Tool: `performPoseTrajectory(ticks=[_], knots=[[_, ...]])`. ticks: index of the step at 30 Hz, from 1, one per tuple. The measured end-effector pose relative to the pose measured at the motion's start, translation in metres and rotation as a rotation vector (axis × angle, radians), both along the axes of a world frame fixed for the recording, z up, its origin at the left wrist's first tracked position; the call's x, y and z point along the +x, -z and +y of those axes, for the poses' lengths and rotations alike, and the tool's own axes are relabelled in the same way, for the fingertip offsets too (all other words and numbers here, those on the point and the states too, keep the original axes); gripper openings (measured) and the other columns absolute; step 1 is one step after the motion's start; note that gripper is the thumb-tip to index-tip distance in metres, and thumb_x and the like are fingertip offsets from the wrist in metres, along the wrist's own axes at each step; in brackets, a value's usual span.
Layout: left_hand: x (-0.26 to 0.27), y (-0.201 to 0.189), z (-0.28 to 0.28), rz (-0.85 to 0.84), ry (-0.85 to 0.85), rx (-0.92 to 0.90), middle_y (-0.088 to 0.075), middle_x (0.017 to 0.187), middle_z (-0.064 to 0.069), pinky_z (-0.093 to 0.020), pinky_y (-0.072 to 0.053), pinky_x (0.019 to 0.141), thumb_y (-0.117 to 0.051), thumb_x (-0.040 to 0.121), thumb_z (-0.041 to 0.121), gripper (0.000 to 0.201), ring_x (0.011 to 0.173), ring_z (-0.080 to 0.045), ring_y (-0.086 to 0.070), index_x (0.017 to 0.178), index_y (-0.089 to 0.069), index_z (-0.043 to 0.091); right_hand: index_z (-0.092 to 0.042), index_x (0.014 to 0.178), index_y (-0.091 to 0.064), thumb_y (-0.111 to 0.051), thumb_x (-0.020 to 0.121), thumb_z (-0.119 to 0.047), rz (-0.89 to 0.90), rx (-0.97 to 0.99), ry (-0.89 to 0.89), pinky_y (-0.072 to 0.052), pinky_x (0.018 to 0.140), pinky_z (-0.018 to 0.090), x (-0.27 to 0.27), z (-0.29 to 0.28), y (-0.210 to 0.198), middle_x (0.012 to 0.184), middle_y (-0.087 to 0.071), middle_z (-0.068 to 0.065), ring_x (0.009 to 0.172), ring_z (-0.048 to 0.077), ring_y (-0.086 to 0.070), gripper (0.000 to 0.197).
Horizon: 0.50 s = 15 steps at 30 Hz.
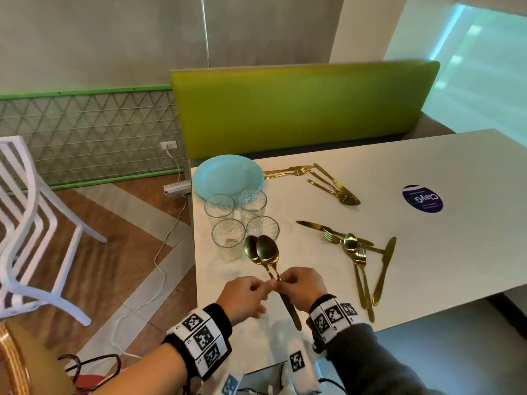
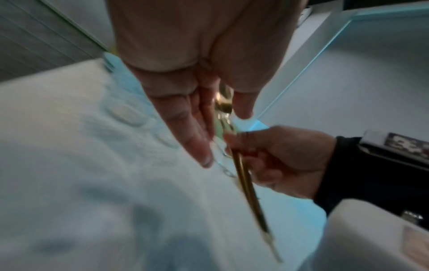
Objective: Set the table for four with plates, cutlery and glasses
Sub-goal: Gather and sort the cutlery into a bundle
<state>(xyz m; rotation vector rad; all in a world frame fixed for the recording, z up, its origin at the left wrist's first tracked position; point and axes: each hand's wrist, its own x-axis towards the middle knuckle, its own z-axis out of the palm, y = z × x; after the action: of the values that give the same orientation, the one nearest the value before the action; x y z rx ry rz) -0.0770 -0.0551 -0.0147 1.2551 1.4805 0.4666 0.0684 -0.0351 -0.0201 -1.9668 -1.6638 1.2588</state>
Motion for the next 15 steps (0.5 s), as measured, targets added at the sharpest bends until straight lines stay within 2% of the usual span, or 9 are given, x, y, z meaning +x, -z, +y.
performPoseTrajectory(ticks=[2,4,6,9,12,13,15], knots=[[0.017,-0.008,0.005,-0.131,-0.048,0.014,-0.065,0.091,0.001,-0.028,-0.057,0.076,-0.046,0.093,0.043,0.025,0.077,-0.015,-0.067,0.096,-0.059,0.021,-0.025,0.067,-0.061,-0.067,0.082,-0.026,0.146,0.018,0.102,-0.043,0.046,0.020,0.005,-0.004,-0.014,0.063,-0.061,-0.004,0.051,0.009,-0.053,0.017],[0.035,-0.016,0.014,-0.267,-0.114,0.029,-0.068,0.094,-0.005,-0.039,-0.057,0.085,-0.046,0.095,0.037,0.020,0.086,-0.022,-0.068,0.092,-0.060,0.023,-0.022,0.068,-0.063,-0.065,0.084,-0.019,0.220,0.067,0.170,-0.041,0.041,0.019,0.011,-0.004,-0.026,0.062,-0.063,-0.002,0.044,0.006,-0.051,0.016],[0.053,-0.022,0.024,-0.308,-0.153,0.067,-0.069,0.098,-0.013,-0.049,-0.055,0.086,-0.047,0.096,0.030,0.019,0.092,-0.030,-0.067,0.086,-0.062,0.023,-0.020,0.068,-0.063,-0.065,0.084,-0.016,0.239,0.126,0.213,-0.039,0.039,0.017,0.018,-0.001,-0.035,0.061,-0.063,-0.002,0.042,0.006,-0.050,0.016],[0.074,-0.024,0.034,-0.318,-0.158,0.103,-0.069,0.090,-0.012,-0.049,-0.055,0.085,-0.046,0.096,0.024,0.024,0.087,-0.031,-0.065,0.080,-0.063,0.020,-0.022,0.069,-0.064,-0.067,0.081,-0.015,0.211,0.162,0.227,-0.042,0.039,0.015,0.035,0.002,-0.043,0.061,-0.063,-0.004,0.045,0.006,-0.051,0.014],[0.092,-0.025,0.047,-0.356,-0.211,0.091,-0.069,0.092,-0.011,-0.044,-0.056,0.080,-0.040,0.098,0.020,0.028,0.084,-0.030,-0.066,0.079,-0.061,0.016,-0.029,0.074,-0.065,-0.075,0.076,-0.021,0.172,0.103,0.203,-0.048,0.047,0.015,0.060,0.005,-0.041,0.067,-0.064,-0.010,0.056,0.005,-0.054,0.013],[0.096,-0.026,0.053,-0.381,-0.240,0.079,-0.067,0.089,-0.009,-0.039,-0.055,0.075,-0.038,0.099,0.019,0.029,0.079,-0.027,-0.066,0.079,-0.058,0.015,-0.028,0.081,-0.067,-0.076,0.075,-0.025,0.113,0.082,0.221,-0.051,0.055,0.018,0.071,0.007,-0.037,0.074,-0.065,-0.010,0.063,0.006,-0.057,0.011],[0.102,-0.029,0.064,-0.412,-0.275,0.060,-0.064,0.079,-0.007,-0.030,-0.050,0.062,-0.034,0.100,0.017,0.029,0.062,-0.021,-0.060,0.078,-0.052,0.012,-0.021,0.099,-0.068,-0.072,0.079,-0.028,-0.087,0.047,0.302,-0.054,0.078,0.025,0.096,0.014,-0.018,0.094,-0.068,-0.005,0.083,0.011,-0.062,0.022]])
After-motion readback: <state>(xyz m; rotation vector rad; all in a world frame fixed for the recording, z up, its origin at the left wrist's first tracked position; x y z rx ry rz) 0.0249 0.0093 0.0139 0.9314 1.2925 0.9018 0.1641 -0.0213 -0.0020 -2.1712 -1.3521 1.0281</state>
